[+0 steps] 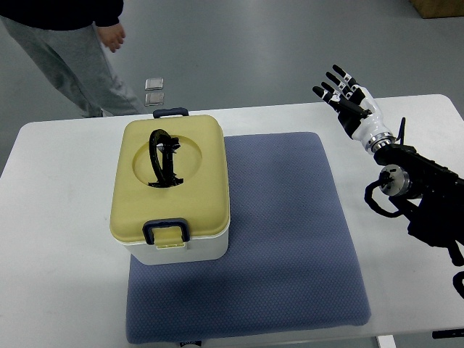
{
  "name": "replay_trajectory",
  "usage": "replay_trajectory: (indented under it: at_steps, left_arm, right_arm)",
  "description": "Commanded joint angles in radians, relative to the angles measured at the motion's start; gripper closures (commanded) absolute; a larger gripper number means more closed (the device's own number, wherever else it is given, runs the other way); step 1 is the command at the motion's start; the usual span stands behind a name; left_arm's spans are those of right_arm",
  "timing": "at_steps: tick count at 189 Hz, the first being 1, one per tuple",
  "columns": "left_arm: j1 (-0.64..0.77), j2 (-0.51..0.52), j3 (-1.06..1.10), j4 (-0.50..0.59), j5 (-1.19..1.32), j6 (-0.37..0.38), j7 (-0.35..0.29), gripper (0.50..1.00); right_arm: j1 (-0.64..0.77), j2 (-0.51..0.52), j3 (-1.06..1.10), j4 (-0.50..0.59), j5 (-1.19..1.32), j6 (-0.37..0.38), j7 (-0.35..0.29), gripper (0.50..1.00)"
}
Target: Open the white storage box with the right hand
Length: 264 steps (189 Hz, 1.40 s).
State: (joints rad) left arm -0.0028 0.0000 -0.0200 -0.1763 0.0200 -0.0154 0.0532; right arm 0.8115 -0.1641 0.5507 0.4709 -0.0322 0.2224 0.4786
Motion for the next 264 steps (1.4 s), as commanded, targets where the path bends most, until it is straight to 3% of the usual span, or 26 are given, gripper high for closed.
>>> replay_trajectory:
  at_steps: [1,264]
  left_arm:
    - [0.0,0.0,-0.003,-0.002,0.0,0.0,0.002,0.5]
    - [-0.005,0.0,-0.003,0.0,-0.006,0.005,0.005,0.5]
  right_arm:
    - [0.0,0.0,0.0,0.0,0.0,0.0,0.0,0.57]
    - [0.009,-0.018,-0.005,0.003,-0.002,-0.002,0.0,0.57]
